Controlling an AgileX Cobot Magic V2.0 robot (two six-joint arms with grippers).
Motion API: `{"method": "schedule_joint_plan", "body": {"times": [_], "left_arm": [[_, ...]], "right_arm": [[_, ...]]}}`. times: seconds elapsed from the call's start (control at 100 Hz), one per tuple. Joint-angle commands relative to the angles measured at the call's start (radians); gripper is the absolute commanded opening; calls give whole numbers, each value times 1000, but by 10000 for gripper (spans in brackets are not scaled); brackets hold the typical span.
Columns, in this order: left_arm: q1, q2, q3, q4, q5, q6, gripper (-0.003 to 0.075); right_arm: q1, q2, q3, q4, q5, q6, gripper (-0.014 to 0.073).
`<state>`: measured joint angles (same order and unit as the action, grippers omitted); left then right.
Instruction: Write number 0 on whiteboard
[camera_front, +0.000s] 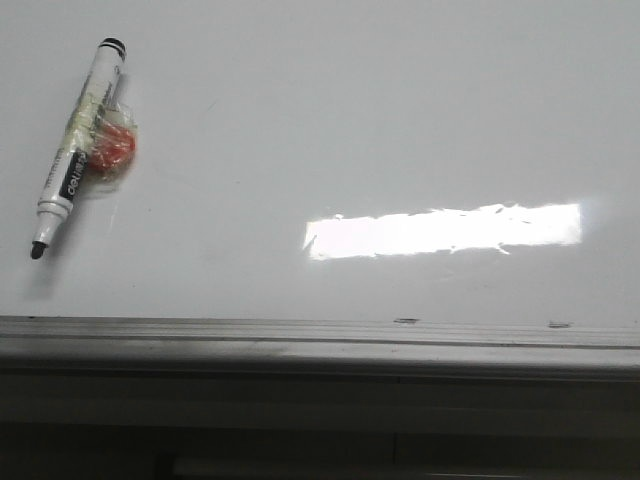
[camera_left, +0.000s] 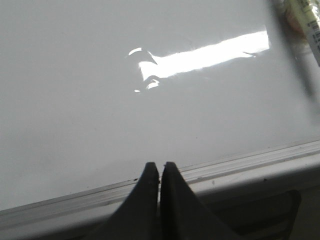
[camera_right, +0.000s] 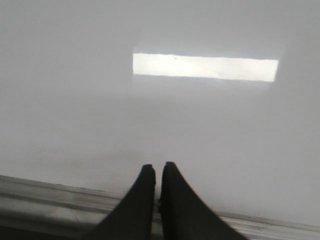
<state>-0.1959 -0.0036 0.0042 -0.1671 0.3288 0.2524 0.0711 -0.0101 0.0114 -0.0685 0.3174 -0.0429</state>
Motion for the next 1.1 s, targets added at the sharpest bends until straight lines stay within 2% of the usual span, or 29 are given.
{"method": "schedule_joint_plan", "body": {"times": [0.0, 0.25, 0.43, 0.48, 0.59, 0.66, 0.75, 0.91, 1.09], "left_arm": [[3, -29, 32, -6, -52, -6, -20], [3, -29, 32, -6, -52, -6, -20], [3, -29, 32, -6, -70, -6, -20], [3, -29, 32, -25, -78, -6, -20], [3, -29, 32, -203, -129, -6, -20], [3, -29, 32, -394, -203, -6, -20], [3, -29, 32, -635, -280, -6, -20], [3, -29, 30, -968, -349, -6, -20], [3, -29, 30, -1055, -349, -6, -20]], "right_arm": [[-6, -19, 12, 6, -25, -1, -18], [-6, -19, 12, 6, -39, -1, -18], [-6, -19, 12, 8, -186, -1, -18], [-6, -19, 12, 69, -243, -1, -18], [-6, -19, 12, 264, -354, -1, -18], [-6, -19, 12, 437, -395, 0, -18], [-6, -19, 12, 577, -398, 0, -18], [-6, -19, 6, 693, -409, 0, -19], [-6, -19, -56, 691, -356, 0, -18]]}}
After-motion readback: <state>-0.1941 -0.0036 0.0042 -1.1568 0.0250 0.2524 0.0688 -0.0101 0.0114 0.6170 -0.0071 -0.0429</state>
